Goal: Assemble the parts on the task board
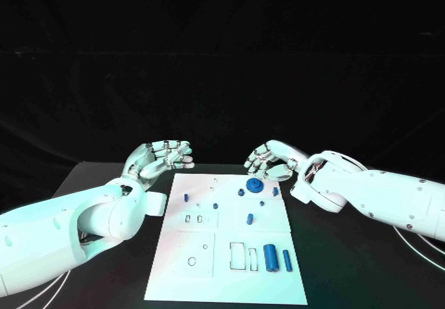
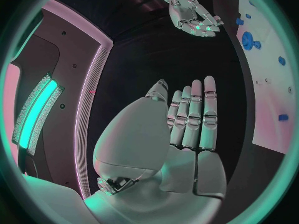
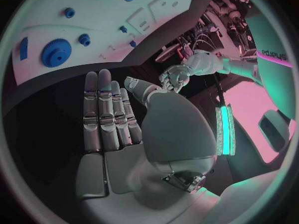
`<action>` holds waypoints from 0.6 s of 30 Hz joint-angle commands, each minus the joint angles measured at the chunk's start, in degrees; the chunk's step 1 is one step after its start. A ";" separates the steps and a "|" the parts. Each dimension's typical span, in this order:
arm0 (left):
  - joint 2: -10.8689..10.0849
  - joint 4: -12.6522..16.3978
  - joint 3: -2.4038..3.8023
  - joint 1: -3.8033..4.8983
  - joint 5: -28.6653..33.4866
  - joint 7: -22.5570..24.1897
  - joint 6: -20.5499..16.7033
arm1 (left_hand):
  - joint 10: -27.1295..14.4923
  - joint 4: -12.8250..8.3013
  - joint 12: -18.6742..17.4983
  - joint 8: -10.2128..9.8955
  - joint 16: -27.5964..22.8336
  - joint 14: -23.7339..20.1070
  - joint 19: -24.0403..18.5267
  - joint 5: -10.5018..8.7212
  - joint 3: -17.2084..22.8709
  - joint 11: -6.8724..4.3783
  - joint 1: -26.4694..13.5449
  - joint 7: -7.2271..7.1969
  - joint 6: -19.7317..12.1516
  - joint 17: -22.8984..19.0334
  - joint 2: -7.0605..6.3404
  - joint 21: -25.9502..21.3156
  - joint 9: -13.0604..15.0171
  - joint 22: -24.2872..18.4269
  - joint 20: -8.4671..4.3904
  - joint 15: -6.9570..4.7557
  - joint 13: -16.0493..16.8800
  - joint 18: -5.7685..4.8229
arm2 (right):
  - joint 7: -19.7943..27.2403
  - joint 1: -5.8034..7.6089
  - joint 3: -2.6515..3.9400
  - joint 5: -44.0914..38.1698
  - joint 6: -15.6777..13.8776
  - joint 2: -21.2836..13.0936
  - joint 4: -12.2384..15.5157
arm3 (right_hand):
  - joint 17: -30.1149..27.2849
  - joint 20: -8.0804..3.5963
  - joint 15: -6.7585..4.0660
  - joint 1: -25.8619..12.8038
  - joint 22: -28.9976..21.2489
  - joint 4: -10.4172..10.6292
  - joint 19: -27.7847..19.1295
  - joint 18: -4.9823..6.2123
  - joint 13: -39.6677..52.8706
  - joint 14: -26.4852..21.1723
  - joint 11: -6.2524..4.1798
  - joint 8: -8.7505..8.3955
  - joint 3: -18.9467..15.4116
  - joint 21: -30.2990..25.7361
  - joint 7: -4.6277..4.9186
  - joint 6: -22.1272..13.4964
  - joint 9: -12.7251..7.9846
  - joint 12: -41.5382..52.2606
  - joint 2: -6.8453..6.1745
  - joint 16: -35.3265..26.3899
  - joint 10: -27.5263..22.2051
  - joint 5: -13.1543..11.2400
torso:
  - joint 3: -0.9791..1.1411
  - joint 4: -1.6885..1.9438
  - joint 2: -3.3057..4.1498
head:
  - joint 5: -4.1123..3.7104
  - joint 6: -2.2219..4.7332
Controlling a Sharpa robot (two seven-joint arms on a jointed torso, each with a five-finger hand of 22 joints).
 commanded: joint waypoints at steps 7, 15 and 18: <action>-0.83 3.57 0.09 0.92 0.31 -1.11 2.57 | 0.78 0.00 -0.69 -0.54 -0.18 0.69 0.95 -0.14 0.41 0.06 0.01 -0.13 0.59 0.33 -0.16 -0.33 -0.19 -0.34 0.05 0.00 -0.09 0.70 | -9.49 0.86 0.12 -24.78 2.01 0.61 1.03 | 10.54 -2.56 -2.09 -1.56 6.44 1.77 5.60 0.48 1.76 8.27 -1.22 -1.42 -0.53 9.93 -0.80 0.38 0.11 -1.87 -2.66 13.16 2.50 0.10 | -0.51 0.68 2.92 | -0.66 0.51; -1.12 4.55 0.11 1.08 0.86 -1.27 2.81 | 0.89 0.01 -0.92 -0.66 -0.29 0.73 1.11 -0.15 0.45 0.07 -0.18 -0.11 0.62 0.43 -0.20 -0.46 -0.25 -0.47 0.03 0.01 -0.11 0.69 | -11.96 0.95 0.12 -29.74 3.54 2.10 0.65 | 27.61 -1.74 -1.12 -1.51 24.85 3.95 8.73 -1.60 3.75 7.20 -0.18 -2.56 -0.22 25.01 -0.05 -0.92 0.83 -3.61 -4.63 29.53 -1.81 0.12 | -0.63 0.88 4.11 | -0.91 0.65; -1.25 4.67 0.11 1.10 0.97 -1.19 2.80 | 0.95 0.01 -1.04 -0.71 -0.35 0.74 1.18 -0.16 0.47 0.08 -0.29 -0.08 0.64 0.48 -0.21 -0.53 -0.27 -0.54 0.03 0.02 -0.11 0.68 | -12.36 0.90 0.10 -30.59 4.15 2.63 0.27 | 33.54 -1.56 -0.97 -1.30 31.16 4.34 10.56 -2.37 4.26 8.00 -0.09 -2.69 -0.30 29.90 -0.01 -1.20 1.09 -3.22 -4.71 35.02 -2.61 0.11 | -0.69 1.02 4.45 | -1.02 0.51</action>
